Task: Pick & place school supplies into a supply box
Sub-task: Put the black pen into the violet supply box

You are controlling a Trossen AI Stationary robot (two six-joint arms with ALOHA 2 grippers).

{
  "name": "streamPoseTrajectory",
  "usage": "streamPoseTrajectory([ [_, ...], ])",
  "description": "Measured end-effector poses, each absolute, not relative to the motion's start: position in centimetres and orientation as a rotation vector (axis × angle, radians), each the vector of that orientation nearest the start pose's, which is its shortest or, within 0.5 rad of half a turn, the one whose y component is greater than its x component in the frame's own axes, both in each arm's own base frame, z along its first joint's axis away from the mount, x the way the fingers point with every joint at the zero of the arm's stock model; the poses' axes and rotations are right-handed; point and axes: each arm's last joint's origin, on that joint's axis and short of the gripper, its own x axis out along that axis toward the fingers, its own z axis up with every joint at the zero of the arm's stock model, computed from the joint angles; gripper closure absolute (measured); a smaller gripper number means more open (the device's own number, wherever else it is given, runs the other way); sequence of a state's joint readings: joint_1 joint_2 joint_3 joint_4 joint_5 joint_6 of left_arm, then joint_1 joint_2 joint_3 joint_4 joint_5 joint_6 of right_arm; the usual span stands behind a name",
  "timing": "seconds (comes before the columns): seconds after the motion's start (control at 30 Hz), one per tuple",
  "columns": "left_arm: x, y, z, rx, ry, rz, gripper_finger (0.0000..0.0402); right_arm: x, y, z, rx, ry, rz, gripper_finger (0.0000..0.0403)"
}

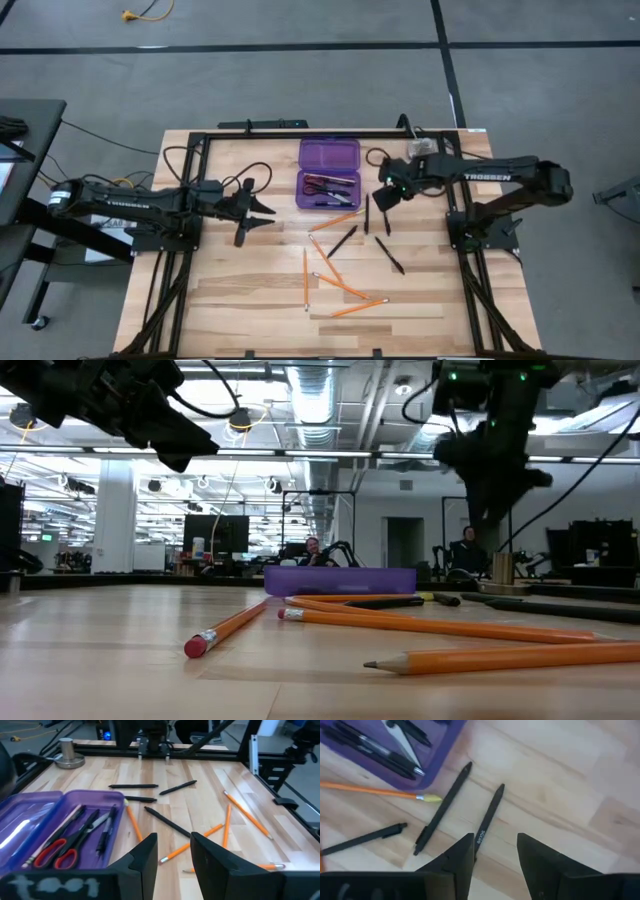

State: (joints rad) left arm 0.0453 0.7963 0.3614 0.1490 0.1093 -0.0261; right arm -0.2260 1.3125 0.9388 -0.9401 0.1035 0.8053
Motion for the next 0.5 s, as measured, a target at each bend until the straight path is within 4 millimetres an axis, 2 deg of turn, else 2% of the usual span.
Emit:
streamPoseTrajectory([
  [0.2,17.6,-0.2,21.7,-0.020,0.279,-0.104,0.0297,22.4,-5.4,20.2,0.791,1.162,-0.831,0.0241],
  [0.5,17.6,-0.4,21.8,-0.017,0.269,-0.113,0.0297,24.0,-6.4,16.9,0.835,1.251,-0.800,0.0224],
])
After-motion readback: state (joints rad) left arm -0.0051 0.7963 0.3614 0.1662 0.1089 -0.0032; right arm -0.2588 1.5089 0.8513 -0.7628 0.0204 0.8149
